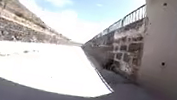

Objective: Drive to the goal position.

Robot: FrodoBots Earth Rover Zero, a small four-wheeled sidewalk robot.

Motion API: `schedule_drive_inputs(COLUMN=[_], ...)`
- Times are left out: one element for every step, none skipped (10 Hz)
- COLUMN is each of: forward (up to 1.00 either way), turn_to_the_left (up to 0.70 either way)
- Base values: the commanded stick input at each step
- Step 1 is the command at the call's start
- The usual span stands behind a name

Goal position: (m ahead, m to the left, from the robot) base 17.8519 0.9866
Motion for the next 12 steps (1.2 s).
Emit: schedule_drive_inputs(forward=[1.00, 1.00, 1.00, 1.00, 1.00, 1.00, 1.00, 1.00, 1.00, 1.00, 1.00, 1.00], turn_to_the_left=[0.00, 0.00, 0.00, 0.00, 0.00, 0.00, 0.38, 0.35, 0.00, 0.00, 0.00, 0.00])
